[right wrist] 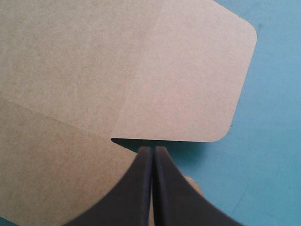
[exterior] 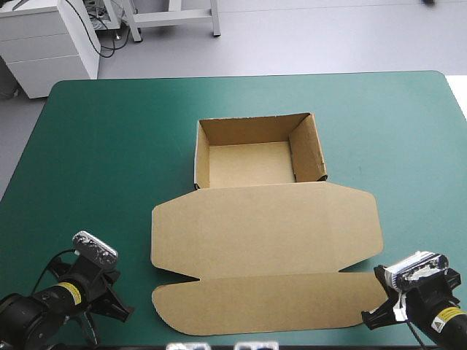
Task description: Fold the box
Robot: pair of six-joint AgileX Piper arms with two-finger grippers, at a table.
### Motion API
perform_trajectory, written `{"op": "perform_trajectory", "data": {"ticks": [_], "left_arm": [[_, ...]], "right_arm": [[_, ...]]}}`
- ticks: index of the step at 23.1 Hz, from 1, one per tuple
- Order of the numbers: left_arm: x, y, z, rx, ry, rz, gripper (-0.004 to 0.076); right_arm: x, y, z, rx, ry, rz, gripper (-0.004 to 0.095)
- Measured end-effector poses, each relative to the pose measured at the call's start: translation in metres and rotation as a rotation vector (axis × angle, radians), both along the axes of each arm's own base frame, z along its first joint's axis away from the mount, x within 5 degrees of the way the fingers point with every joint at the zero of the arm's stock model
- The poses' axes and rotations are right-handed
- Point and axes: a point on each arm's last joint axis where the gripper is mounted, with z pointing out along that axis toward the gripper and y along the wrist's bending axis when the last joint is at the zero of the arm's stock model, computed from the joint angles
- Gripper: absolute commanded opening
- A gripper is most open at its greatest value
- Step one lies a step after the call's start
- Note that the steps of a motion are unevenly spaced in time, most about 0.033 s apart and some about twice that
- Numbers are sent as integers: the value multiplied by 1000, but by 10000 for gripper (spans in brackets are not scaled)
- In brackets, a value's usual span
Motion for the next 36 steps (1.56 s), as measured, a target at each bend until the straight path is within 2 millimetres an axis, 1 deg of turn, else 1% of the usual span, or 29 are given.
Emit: {"op": "perform_trajectory", "data": {"ticks": [3, 5, 7, 8, 9, 10, 11, 12, 13, 14, 15, 16, 17, 18, 19, 20, 21, 24, 26, 32, 33, 35, 36], "left_arm": [[0, -1, 0, -23, 3, 21, -8], [1, -1, 2, -30, -8, 26, -8], [3, -1, 9, -39, -44, 27, -8], [5, -2, 15, -54, -80, 25, -8], [6, -3, 17, -64, -97, 24, -8], [8, -4, 20, -78, -123, 23, -8], [8, -4, 20, -82, -130, 23, -8], [8, -4, 21, -83, -132, 23, -8], [8, -4, 21, -83, -132, 23, -8], [8, -4, 20, -81, -125, 23, -8], [8, -4, 20, -80, -123, 23, -8], [8, -4, 20, -79, -121, 24, -8], [8, -4, 20, -79, -120, 24, -8], [8, -4, 20, -79, -120, 24, -8], [8, -4, 20, -78, -120, 24, -8], [8, -4, 20, -78, -119, 24, -8], [8, -4, 20, -79, -119, 24, -8], [7, -4, 19, -79, -113, 24, -8], [7, -4, 19, -80, -108, 25, -8], [7, -4, 19, -79, -106, 25, -8], [7, -4, 19, -79, -106, 25, -8], [7, -3, 19, -76, -107, 25, -8], [7, -3, 19, -76, -107, 25, -8]], "right_arm": [[2, 1, 2, 16, -20, -8, -14], [7, 1, 6, 22, -32, -14, -14], [20, 3, 11, 5, -12, -21, -14], [34, 6, 14, -14, 24, -25, -14], [41, 8, 16, -19, 38, -27, -14], [56, 11, 22, -20, 40, -33, -14], [65, 13, 26, -18, 32, -36, -13], [79, 16, 36, -12, 10, -42, -6], [91, 18, 45, -6, 0, -45, 37], [110, 23, 60, -2, -3, -45, 95], [126, 27, 70, -3, 6, -44, 173], [142, 31, 78, -8, 21, -42, 281], [162, 36, 84, -17, 45, -39, 360], [177, 40, 86, -25, 70, -36, 450], [198, 45, 86, -34, 105, -34, 499], [213, 49, 84, -41, 132, -31, 535], [232, 54, 78, -52, 172, -28, 544], [262, 62, 64, -58, 241, -24, 544], [279, 67, 53, -55, 280, -23, 545], [315, 80, 30, -34, 373, -14, 563], [325, 83, 22, -34, 404, -12, 563], [337, 86, 10, -41, 434, -9, 563], [340, 87, 8, -42, 440, -9, 563]]}}
